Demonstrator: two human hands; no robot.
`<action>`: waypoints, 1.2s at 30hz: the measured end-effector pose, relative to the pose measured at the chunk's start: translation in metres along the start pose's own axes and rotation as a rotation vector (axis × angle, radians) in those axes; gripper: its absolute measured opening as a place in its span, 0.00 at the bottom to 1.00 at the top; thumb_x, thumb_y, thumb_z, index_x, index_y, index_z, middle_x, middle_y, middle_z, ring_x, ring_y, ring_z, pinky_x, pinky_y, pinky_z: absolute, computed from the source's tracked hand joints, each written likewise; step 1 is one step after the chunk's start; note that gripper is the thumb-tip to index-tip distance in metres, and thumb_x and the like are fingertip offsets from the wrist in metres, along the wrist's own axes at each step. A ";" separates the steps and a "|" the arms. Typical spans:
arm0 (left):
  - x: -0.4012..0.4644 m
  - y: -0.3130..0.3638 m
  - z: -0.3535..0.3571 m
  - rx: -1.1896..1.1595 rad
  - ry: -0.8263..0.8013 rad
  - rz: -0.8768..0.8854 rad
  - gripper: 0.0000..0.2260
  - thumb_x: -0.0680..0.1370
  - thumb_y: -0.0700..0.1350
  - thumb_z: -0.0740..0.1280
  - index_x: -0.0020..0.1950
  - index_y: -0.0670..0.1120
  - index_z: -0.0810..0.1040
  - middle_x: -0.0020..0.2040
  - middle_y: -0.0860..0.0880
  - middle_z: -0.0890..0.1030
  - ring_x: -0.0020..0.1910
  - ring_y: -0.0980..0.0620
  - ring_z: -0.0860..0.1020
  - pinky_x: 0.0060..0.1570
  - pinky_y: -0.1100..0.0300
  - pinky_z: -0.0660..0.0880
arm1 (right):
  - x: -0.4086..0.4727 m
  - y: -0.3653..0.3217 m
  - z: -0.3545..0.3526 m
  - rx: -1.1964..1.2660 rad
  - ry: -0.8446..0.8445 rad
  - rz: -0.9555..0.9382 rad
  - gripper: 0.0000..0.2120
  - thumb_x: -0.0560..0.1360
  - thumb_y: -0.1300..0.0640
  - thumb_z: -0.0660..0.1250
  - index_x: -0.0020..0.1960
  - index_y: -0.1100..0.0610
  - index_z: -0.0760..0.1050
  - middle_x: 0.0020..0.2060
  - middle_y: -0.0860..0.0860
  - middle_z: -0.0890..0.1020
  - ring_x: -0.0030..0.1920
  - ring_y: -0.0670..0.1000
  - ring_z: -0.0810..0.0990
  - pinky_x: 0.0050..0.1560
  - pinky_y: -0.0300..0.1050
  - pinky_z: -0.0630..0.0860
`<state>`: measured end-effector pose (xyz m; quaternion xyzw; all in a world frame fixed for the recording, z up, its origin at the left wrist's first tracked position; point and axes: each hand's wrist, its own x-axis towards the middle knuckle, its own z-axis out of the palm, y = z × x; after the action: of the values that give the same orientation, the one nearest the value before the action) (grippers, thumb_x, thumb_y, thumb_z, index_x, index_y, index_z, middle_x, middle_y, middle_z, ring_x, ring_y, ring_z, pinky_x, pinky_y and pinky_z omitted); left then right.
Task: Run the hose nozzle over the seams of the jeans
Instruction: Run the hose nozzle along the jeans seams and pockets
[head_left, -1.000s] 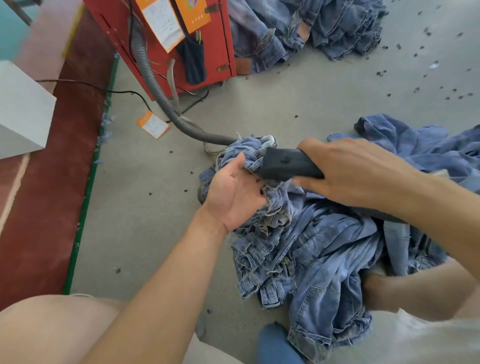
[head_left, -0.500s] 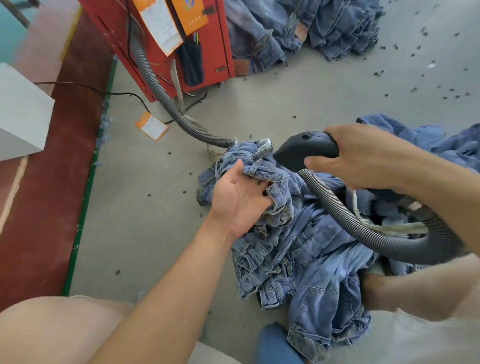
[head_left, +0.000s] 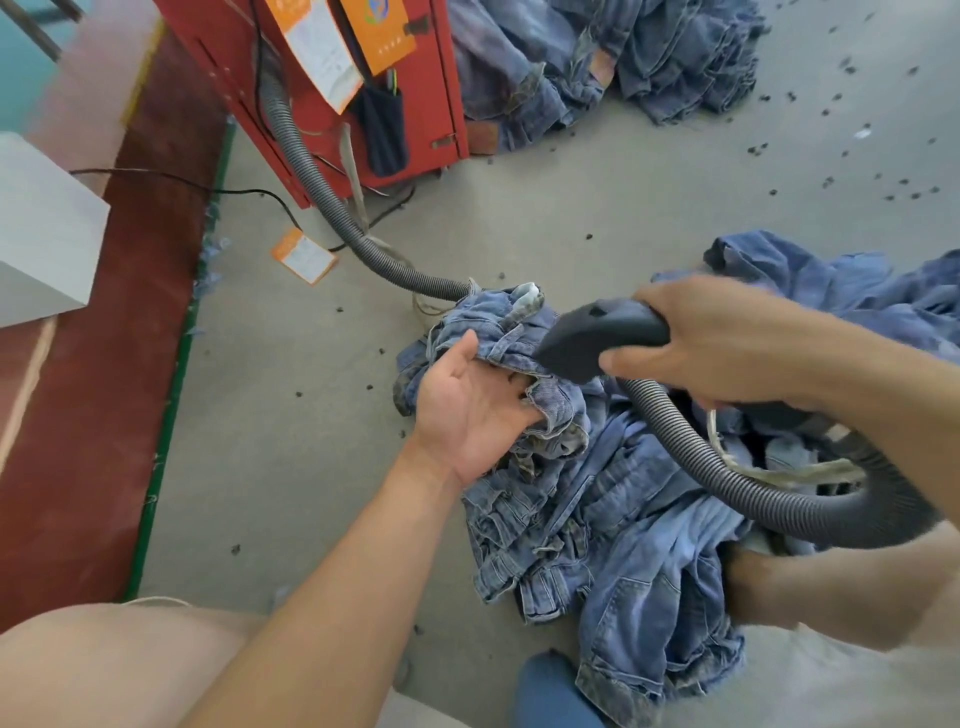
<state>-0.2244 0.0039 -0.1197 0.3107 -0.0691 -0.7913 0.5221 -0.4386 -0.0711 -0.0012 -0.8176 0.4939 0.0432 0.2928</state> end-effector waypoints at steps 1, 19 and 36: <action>0.000 0.000 0.000 0.003 -0.001 -0.013 0.29 0.87 0.58 0.45 0.81 0.42 0.64 0.78 0.36 0.67 0.79 0.36 0.63 0.78 0.37 0.57 | 0.001 -0.003 0.007 -0.030 -0.041 -0.021 0.13 0.75 0.37 0.69 0.45 0.46 0.76 0.27 0.44 0.81 0.25 0.43 0.79 0.23 0.37 0.69; 0.022 0.001 0.010 0.515 0.283 0.220 0.17 0.76 0.38 0.76 0.65 0.40 0.79 0.57 0.42 0.86 0.57 0.41 0.84 0.58 0.36 0.81 | -0.002 0.024 -0.009 -0.026 0.208 0.017 0.14 0.76 0.38 0.68 0.42 0.46 0.69 0.31 0.45 0.77 0.28 0.43 0.76 0.30 0.44 0.66; 0.026 -0.004 0.015 0.279 0.369 0.042 0.16 0.82 0.55 0.67 0.58 0.43 0.84 0.48 0.43 0.87 0.43 0.48 0.86 0.37 0.53 0.83 | 0.025 0.020 0.012 -0.055 0.210 0.056 0.14 0.78 0.39 0.68 0.48 0.49 0.72 0.37 0.47 0.78 0.36 0.47 0.77 0.33 0.43 0.69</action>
<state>-0.2426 -0.0201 -0.1198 0.5178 -0.0878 -0.6928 0.4942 -0.4399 -0.0914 -0.0291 -0.8112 0.5432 -0.0209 0.2156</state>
